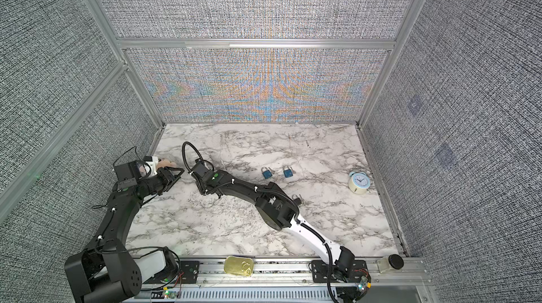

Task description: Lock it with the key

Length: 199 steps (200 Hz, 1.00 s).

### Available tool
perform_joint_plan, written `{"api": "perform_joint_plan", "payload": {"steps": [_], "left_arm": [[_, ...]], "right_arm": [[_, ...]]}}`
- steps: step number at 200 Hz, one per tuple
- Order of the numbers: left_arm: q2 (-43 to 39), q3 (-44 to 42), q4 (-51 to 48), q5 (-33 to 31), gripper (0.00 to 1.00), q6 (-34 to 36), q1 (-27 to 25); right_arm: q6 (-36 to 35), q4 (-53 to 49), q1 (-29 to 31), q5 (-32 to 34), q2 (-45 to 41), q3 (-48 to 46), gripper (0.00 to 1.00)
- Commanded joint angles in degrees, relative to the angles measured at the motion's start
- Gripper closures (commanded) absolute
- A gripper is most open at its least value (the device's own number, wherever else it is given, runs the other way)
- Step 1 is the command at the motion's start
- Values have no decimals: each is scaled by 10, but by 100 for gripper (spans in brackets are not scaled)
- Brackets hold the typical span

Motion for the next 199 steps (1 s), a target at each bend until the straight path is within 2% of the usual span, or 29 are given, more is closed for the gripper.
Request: {"api": "perform_joint_plan", "payload": {"steps": [1, 38, 84, 177, 199], "left_arm": [[-3, -1, 16, 8, 56, 2, 1], [0, -9, 33, 28, 56, 1, 1], [0, -13, 37, 31, 56, 1, 1], [3, -18, 35, 24, 56, 5, 0], [2, -20, 34, 20, 56, 6, 1]], "right_arm": [[-12, -6, 0, 3, -19, -24, 64], [-27, 12, -4, 1, -64, -89, 74], [-30, 33, -13, -3, -131, -189, 78], [-15, 36, -23, -29, -258, -407, 77], [-13, 33, -23, -25, -286, -445, 71]]}}
